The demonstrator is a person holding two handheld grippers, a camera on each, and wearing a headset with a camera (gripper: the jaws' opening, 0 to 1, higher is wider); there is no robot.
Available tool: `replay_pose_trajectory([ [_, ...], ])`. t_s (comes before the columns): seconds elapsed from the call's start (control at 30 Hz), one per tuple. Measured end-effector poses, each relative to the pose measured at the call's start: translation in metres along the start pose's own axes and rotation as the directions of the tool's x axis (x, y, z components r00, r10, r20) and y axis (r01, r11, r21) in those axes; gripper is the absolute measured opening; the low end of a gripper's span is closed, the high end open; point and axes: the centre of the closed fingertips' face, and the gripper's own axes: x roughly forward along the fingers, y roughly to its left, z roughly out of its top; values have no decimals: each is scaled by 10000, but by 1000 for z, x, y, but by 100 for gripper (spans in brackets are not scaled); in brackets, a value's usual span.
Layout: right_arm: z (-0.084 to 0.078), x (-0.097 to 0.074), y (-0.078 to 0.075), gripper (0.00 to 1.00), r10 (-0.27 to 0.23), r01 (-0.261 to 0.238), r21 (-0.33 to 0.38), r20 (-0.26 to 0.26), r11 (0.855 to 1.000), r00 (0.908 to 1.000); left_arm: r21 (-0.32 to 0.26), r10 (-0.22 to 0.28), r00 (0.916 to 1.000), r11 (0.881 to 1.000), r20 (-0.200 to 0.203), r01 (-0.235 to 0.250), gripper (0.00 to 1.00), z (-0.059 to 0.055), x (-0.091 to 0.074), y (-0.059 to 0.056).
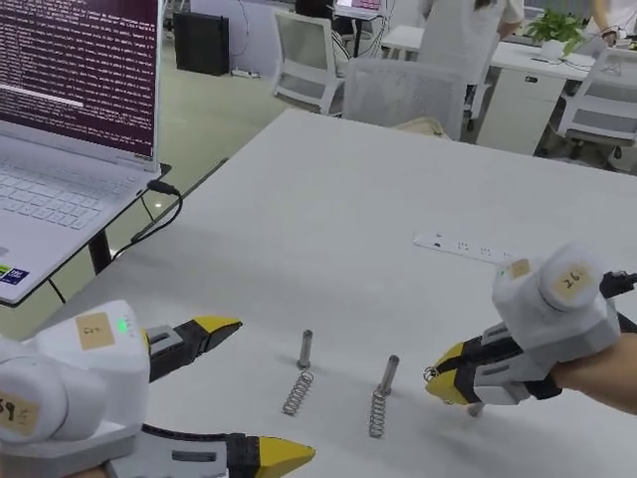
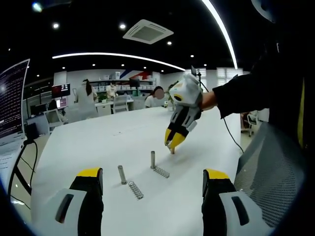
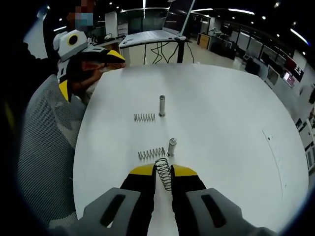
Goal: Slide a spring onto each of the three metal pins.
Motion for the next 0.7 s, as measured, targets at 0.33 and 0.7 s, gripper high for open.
replay_pose_trajectory([
  [0.33, 10, -16, 1, 9, -225, 164, 787, 776, 9968, 9967, 31, -75, 10000, 10000, 53, 75, 81, 1, 1, -2],
  [0.7, 15, -39, -2, 9, -675, 308, 1910, 1886, 9811, 9797, 78, -192, 9998, 9998, 70, 192, 81, 2, 2, -4],
])
